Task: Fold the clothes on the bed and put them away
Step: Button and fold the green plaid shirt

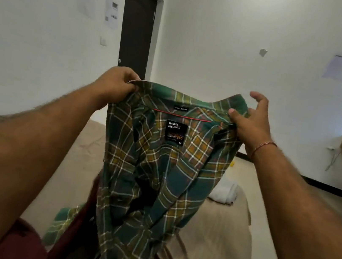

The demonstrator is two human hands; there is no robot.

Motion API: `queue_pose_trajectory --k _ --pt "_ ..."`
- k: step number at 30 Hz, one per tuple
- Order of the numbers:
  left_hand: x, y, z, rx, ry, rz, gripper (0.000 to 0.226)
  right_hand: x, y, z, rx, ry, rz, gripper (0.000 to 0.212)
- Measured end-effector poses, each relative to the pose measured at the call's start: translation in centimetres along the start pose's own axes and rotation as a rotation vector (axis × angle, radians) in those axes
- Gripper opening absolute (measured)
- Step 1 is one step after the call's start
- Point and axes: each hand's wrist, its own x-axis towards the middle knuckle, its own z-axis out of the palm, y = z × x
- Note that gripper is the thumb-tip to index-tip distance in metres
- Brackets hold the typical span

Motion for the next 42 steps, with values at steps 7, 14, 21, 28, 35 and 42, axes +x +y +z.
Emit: queue_pose_trajectory --k 7,14,21,28,35,42 --pt "3.9 5.1 -3.2 0.333 0.371 0.080 0.033 3.4 -5.1 -6.3 -0.512 0.232 -0.145 0.030" --pt "5.3 12.6 -6.4 -0.199 0.186 0.457 0.027 7.2 -12.7 -10.8 -0.725 0.190 -0.460 0.022" --pt "6.7 17.0 -10.6 0.191 -0.207 0.501 0.042 8.2 -15.9 -14.4 -0.852 0.113 -0.476 0.023" --pt "7.2 16.5 -11.0 0.495 -0.336 0.432 0.042 7.6 -18.4 -16.0 -0.938 0.032 -0.414 0.020" --pt "6.1 14.7 -11.9 -0.173 -0.299 0.447 0.024 3.9 -20.4 -18.0 0.002 0.132 -0.517 0.031" --pt "5.5 12.8 -7.5 -0.416 -0.172 0.197 0.037 4.3 -16.5 -15.6 -0.209 0.218 -0.344 0.023"
